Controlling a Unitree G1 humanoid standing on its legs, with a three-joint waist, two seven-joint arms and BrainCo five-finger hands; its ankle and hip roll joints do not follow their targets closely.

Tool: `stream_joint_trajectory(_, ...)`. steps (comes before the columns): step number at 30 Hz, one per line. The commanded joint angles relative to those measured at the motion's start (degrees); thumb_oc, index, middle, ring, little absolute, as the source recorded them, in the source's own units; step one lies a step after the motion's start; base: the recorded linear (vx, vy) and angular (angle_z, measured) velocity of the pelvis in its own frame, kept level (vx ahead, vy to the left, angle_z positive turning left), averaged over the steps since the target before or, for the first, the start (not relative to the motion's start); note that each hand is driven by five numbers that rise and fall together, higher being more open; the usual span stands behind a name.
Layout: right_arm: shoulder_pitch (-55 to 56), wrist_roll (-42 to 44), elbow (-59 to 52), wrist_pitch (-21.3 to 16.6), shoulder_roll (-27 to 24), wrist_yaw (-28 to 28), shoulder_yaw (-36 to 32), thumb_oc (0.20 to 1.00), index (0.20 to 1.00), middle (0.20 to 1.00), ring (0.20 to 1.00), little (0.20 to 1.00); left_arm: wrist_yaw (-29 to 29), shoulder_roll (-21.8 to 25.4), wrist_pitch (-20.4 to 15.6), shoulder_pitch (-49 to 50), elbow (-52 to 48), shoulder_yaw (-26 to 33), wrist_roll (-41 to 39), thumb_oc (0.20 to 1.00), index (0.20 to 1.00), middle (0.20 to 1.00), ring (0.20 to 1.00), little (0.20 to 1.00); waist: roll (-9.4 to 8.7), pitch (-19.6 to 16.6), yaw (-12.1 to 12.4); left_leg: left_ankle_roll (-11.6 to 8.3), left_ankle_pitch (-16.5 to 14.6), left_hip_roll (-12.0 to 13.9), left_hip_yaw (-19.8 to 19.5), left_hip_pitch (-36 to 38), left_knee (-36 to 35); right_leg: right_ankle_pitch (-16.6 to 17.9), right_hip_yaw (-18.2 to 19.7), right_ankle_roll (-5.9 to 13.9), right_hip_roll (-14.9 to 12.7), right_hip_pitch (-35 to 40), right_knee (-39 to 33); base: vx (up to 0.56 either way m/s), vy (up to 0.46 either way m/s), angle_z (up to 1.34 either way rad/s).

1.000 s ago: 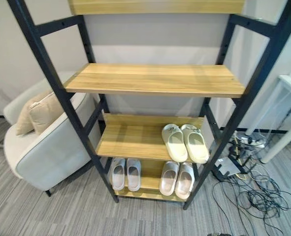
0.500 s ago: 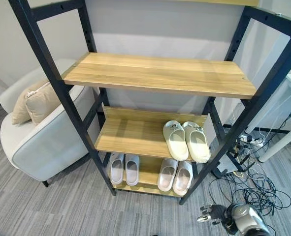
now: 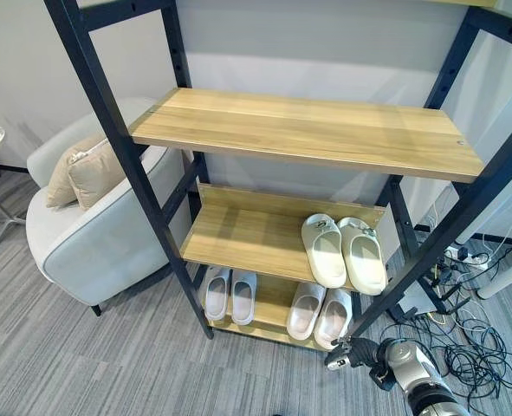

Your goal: Arrange the slippers neatly on the shoe rack.

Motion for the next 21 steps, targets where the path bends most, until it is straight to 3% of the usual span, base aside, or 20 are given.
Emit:
stream_joint_trajectory(1, -5.39, 0.41, 2.93, -2.43, -0.07, -1.02, -0.06, 1.000, 1.000, 1.000, 1.000, 1.000, 0.90, -0.21, 0.23, 1.09, -2.66, -0.86, 1.82, 1.000, 1.000, 1.000, 1.000, 1.000, -0.41, -0.64, 0.59, 0.41, 3.94, -1.13, 0.07, -4.63, 0.14, -1.15, 2.14, 0.09, 0.38, 0.71, 0.23, 0.00, 0.000, 0.00)
stream_joint_trajectory(21, -11.31, 2.80, -0.22, -7.45, -1.06, -13.70, 1.97, 1.000, 1.000, 1.000, 1.000, 1.000, -2.05, 1.87, 2.90, 2.62, -11.91, -1.33, 5.36, 1.000, 1.000, 1.000, 1.000, 1.000, -1.14, 2.47, 2.73, 0.13, 5.18, -1.29, -1.95, -8.63, 0.14, -1.37, 0.40, -0.25, 0.33, -2.08, 0.23, 0.01, -0.004, 0.05)
